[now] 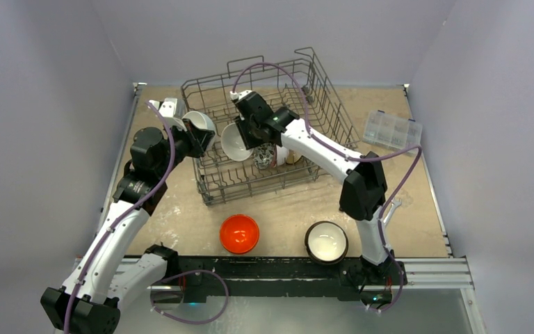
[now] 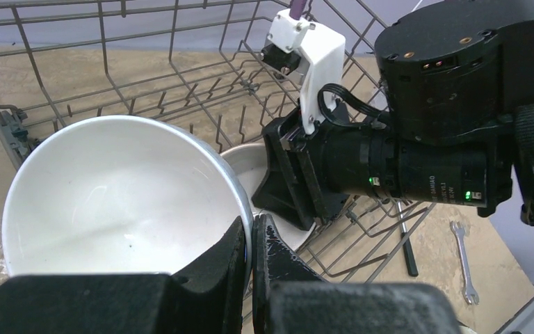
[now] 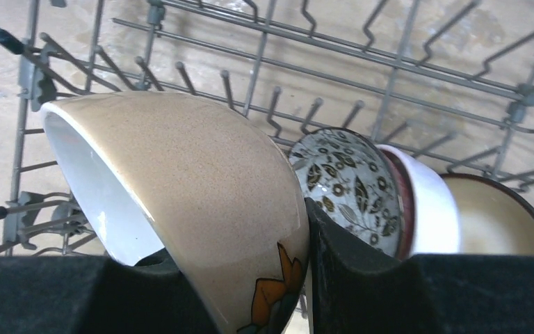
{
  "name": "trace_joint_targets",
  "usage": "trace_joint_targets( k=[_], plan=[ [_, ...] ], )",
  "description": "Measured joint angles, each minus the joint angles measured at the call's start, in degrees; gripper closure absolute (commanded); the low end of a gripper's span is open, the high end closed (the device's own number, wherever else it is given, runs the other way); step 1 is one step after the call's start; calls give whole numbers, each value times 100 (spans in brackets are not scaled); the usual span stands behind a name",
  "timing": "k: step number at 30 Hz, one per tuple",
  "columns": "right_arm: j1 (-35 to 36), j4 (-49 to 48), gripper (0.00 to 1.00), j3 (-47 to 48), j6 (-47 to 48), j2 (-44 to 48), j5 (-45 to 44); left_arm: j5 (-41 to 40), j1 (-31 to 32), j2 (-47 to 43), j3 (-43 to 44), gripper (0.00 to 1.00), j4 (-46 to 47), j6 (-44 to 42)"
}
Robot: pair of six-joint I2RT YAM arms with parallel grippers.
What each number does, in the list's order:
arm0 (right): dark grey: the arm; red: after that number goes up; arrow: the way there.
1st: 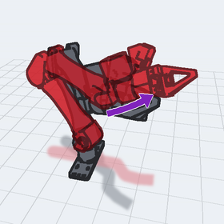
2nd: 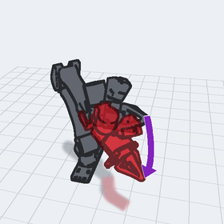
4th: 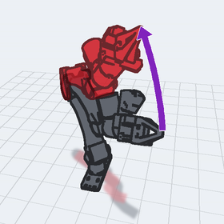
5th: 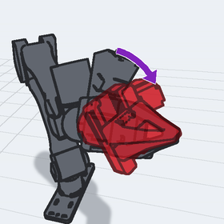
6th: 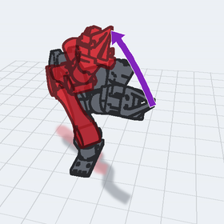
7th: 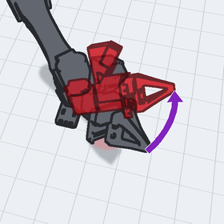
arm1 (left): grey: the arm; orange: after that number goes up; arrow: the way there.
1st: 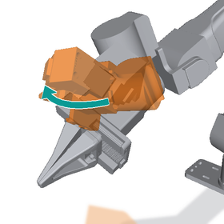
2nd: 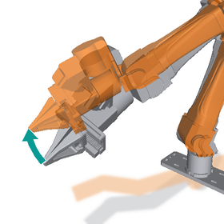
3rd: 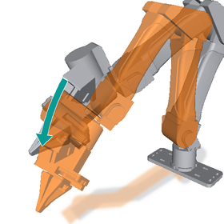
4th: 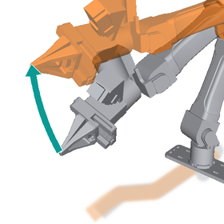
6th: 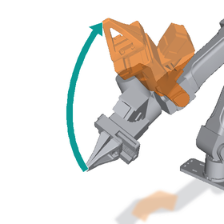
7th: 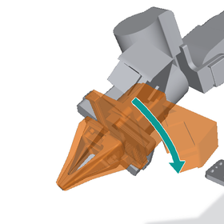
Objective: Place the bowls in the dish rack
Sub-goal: Pick up the bowl from the dish rack, then place the bowl in the dish rack.
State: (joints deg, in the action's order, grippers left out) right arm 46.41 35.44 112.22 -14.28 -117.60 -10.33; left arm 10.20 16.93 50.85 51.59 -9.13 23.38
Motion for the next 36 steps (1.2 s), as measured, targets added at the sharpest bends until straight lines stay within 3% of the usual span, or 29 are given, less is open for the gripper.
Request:
trace_joint_targets(
  k=[10,15,26,36],
  plan=[
    [-492,608,100,1318,7,-162,-625,-26,0,2,-13,100,2,4],
    [-909,645,100,2072,197,-474,-1377,-24,0,2,-22,100,0,4],
    [-1119,157,100,2262,1375,-1272,-3665,2,0,2,-129,100,-42,7],
    [-1117,-625,100,2374,2197,-1825,-4424,122,0,-11,-398,100,-39,42]
  ],
)
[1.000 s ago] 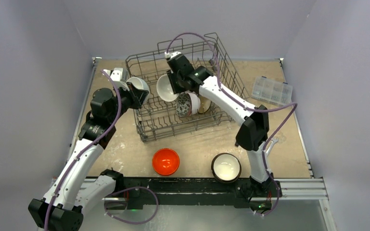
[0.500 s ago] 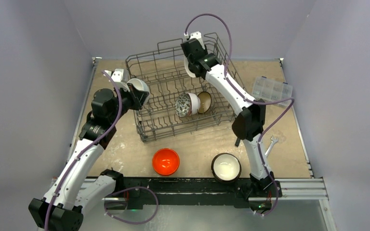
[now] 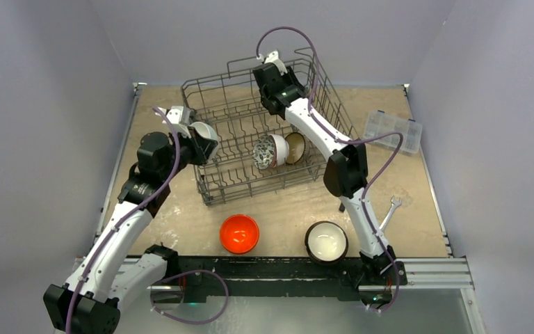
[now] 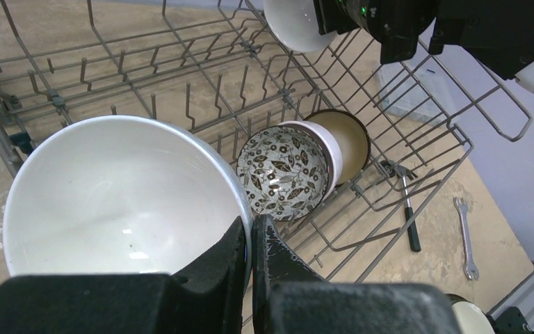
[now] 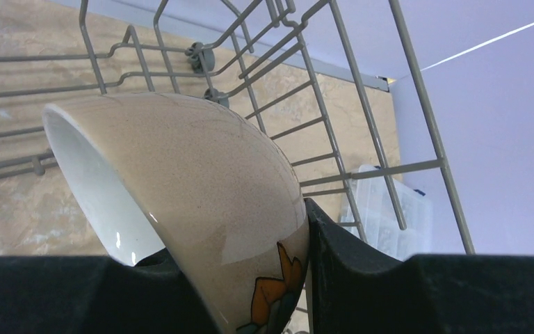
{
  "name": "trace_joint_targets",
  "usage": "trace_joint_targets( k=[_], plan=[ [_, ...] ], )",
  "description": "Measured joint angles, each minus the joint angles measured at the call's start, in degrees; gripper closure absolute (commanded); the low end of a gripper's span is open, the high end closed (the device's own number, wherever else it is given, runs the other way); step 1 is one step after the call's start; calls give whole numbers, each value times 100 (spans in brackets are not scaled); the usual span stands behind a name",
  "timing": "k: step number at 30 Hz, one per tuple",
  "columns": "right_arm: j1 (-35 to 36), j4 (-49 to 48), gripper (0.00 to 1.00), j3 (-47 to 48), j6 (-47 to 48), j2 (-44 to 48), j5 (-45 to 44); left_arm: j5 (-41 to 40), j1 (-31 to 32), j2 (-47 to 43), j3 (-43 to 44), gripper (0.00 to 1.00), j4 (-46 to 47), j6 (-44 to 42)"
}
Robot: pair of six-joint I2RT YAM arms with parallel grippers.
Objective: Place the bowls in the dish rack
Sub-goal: Place the bowl in the dish rack.
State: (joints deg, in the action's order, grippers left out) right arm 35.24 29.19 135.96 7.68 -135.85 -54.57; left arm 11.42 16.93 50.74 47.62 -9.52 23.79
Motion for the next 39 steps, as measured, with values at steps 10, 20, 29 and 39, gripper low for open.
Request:
trace_joint_targets(
  k=[10,20,29,39],
  plan=[
    [0,-531,100,212,457,-564,-426,201,0,-61,-153,100,11,116],
    [190,-992,92,79,1010,-643,-634,361,0,-76,-243,100,184,205],
    [343,-1432,81,13,1488,-822,-1067,455,0,-105,-254,100,229,243],
    [426,-1137,1,-201,1023,-737,-831,481,0,-127,-254,100,264,280]
  ],
)
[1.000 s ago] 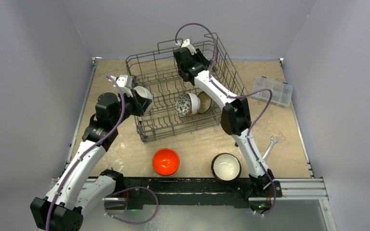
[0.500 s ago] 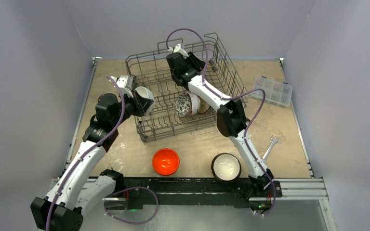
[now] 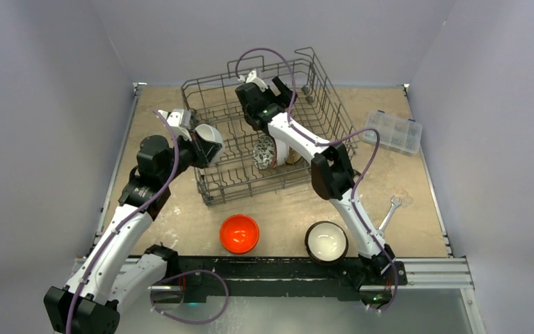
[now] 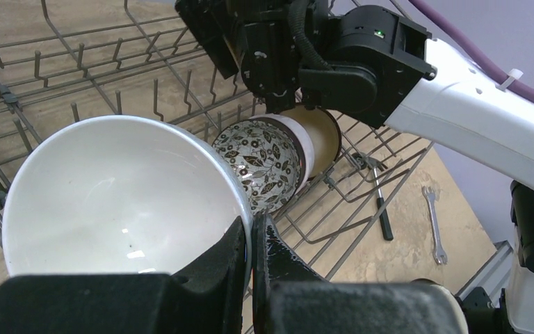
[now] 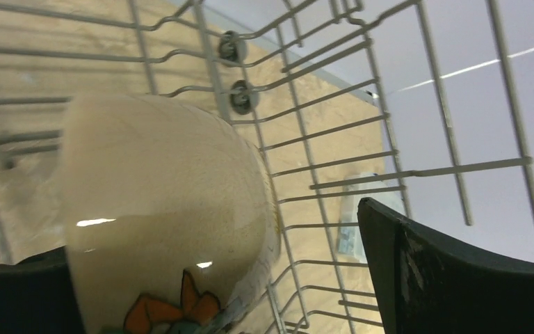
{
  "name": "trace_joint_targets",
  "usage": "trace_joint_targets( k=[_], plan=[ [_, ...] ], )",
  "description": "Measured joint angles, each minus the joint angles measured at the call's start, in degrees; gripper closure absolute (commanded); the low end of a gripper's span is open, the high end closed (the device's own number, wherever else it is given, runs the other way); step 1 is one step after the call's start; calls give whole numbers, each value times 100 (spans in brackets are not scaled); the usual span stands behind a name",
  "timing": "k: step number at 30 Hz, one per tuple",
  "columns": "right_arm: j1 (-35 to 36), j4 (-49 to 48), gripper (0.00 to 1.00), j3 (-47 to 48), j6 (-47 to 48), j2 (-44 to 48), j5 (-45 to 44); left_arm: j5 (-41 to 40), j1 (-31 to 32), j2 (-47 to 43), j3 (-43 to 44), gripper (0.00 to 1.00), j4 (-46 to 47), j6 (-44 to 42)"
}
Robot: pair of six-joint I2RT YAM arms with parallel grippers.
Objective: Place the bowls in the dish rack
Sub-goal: Place the bowl in the dish rack.
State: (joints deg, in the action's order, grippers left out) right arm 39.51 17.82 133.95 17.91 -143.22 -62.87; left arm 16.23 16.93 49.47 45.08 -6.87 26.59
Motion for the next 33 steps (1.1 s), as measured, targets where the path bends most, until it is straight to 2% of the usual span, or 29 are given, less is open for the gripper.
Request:
trace_joint_targets(
  k=[9,20,27,33],
  plan=[
    [138,610,2,31,-629,57,549,7,0,0,-33,100,166,48],
    [13,933,20,-24,-1161,892,1648,7,0,0,-33,100,166,90],
    [-59,999,21,-24,-1351,890,2280,7,0,0,-33,100,166,90],
    [-197,1250,20,-133,-1930,901,3005,4,0,0,-33,100,164,90]
  ],
)
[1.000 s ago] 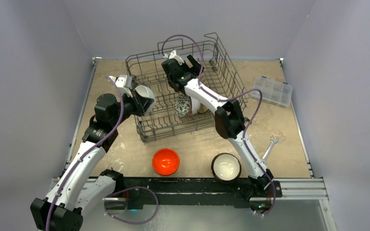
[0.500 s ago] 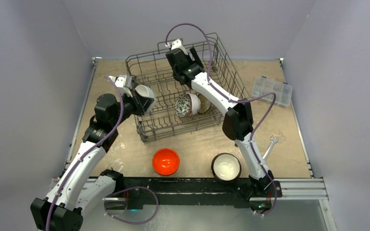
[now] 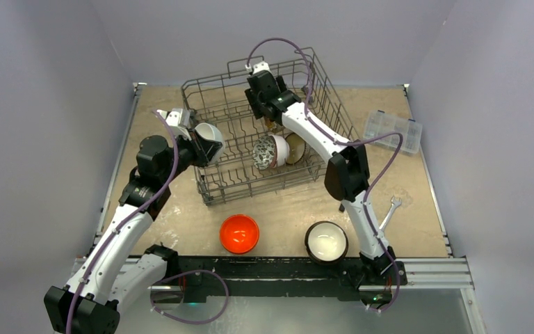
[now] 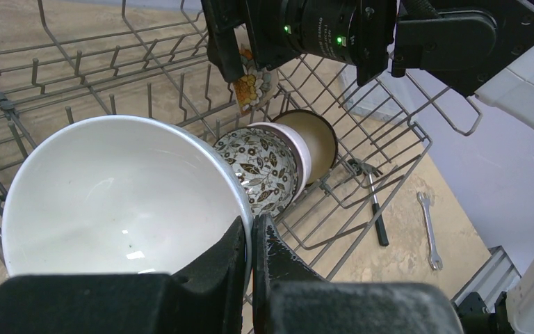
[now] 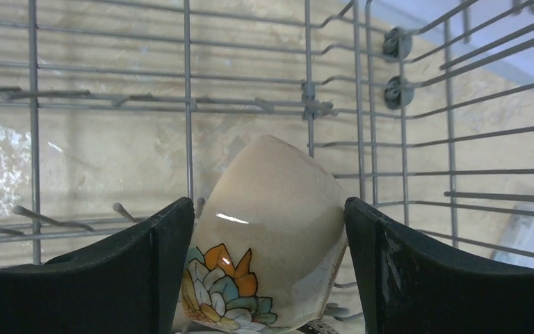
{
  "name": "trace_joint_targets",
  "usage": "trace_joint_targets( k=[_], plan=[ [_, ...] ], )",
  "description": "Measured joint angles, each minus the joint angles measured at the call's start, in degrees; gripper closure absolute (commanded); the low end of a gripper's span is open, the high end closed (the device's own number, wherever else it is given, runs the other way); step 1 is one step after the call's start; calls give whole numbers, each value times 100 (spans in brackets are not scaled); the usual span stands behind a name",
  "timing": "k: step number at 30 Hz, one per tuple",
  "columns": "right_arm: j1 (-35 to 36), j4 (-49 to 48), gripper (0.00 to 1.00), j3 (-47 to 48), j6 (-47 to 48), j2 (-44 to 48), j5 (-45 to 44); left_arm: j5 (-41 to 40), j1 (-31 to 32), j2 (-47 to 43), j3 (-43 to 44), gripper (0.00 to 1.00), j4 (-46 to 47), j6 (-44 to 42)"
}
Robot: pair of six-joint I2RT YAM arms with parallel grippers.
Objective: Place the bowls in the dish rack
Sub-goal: Place the bowl in the dish rack.
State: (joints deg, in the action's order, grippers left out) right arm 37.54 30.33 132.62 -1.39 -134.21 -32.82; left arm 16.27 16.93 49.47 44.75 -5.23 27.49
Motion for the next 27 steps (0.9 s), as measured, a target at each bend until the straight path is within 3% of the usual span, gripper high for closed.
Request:
trace_joint_targets(
  k=[5,12,14,20,27],
  plan=[
    [-221,-33,27,-636,-573,245,708,0,0,0,0,100,0,0],
    [-400,-59,7,-1119,-1051,627,1104,2,0,0,0,100,2,0],
    [-404,-61,6,-1178,-1145,647,1108,2,0,0,0,100,2,0],
    [-387,-70,15,-1410,-1307,791,1040,4,0,0,-2,100,2,0],
    [-389,-92,40,-1641,-1440,984,1025,4,0,0,-2,100,2,0]
  ],
)
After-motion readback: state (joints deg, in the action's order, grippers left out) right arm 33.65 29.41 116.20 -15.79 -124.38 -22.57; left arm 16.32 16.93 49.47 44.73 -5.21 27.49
